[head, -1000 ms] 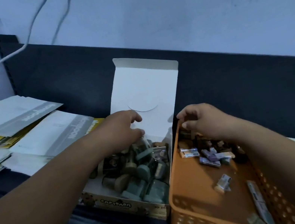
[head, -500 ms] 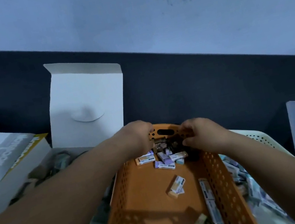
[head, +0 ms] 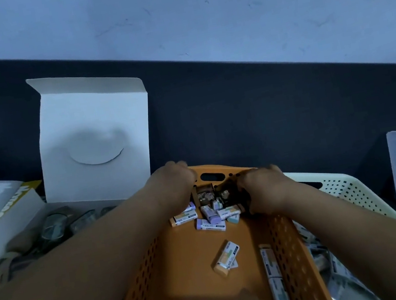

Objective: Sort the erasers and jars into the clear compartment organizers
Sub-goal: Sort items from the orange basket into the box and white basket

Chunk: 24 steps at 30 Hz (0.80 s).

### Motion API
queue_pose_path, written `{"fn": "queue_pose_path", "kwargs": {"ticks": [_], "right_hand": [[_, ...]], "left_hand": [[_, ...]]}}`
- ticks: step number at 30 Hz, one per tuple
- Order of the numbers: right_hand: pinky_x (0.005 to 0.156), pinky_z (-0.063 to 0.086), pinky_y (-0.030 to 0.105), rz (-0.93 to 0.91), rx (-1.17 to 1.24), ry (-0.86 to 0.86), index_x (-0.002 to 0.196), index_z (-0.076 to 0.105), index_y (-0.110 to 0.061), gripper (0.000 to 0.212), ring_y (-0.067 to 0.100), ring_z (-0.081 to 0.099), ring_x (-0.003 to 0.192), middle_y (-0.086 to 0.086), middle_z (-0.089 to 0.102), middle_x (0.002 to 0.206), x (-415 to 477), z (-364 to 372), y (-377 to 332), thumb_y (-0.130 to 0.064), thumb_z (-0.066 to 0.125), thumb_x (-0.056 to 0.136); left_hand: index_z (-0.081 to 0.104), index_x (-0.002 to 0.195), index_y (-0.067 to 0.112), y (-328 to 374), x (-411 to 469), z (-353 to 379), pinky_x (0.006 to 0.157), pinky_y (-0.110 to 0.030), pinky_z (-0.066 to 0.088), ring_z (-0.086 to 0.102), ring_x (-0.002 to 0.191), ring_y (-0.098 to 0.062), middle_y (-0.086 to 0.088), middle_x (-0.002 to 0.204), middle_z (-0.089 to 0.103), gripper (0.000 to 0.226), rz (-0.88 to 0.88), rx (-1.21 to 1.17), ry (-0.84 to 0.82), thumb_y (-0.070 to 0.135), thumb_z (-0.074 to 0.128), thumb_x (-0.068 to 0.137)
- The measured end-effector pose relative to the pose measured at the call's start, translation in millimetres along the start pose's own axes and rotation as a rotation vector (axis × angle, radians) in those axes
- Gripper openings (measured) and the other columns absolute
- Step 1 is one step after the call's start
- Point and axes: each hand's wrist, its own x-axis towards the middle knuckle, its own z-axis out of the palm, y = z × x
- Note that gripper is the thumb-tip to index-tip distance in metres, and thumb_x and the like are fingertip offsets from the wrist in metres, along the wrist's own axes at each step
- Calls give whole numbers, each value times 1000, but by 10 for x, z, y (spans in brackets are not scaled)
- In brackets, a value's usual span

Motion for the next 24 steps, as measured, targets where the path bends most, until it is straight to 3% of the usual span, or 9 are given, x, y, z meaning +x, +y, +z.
{"fn": "queue_pose_path", "kwargs": {"ticks": [4, 8, 12, 16, 19, 24], "right_hand": [[81, 32, 31, 23, 120, 67, 101, 63, -24, 25, 19, 57, 94, -3, 62, 97, -24, -31, 57, -33, 70, 79], [77, 49, 30, 51, 478, 132, 105, 63, -24, 33, 15, 57, 92, -6, 61, 100, -88, -225, 98, -30, 78, 76], [71, 49, 22, 6, 858, 174, 104, 66, -24, 33, 11, 63, 86, -6, 67, 94, -109, -432, -32, -22, 81, 75], [73, 48, 14, -90, 1025, 153, 107, 66, -22, 32, 8, 64, 90, -5, 67, 98, -110, -600, -341, -23, 79, 78], [78, 53, 21, -162, 1086, 116, 102, 67, -24, 27, 11, 68, 89, -4, 71, 96, -73, -686, -605, -29, 78, 78], [76, 56, 30, -273, 1090, 69, 90, 71, -21, 19, 14, 70, 84, 0, 74, 90, 22, -797, -1129, -38, 73, 82]], "left_hand": [[61, 111, 15, -37, -15, -15, 70, -25, 41, 50, 96, -19, -5, 106, 54, 30, 16, -74, 49, 7, 62, 82], [66, 107, 20, -102, -79, -119, 79, -30, 50, 57, 92, -17, 1, 103, 60, 28, -70, -461, 130, 9, 64, 81], [67, 105, 22, -140, -233, -343, 72, -24, 52, 62, 83, -9, 6, 91, 65, 28, -179, -857, 137, 9, 66, 79], [67, 106, 21, -319, -538, -531, 72, -21, 52, 64, 80, -8, 4, 89, 67, 28, -246, -995, 161, 9, 64, 81], [67, 106, 18, -525, -817, -621, 76, -24, 52, 65, 81, -12, 0, 91, 68, 26, -318, -1056, 174, 7, 64, 83], [66, 104, 22, -853, -1310, -672, 69, -18, 47, 64, 82, -7, 5, 94, 69, 26, -437, -1004, 195, 8, 66, 83]]}}
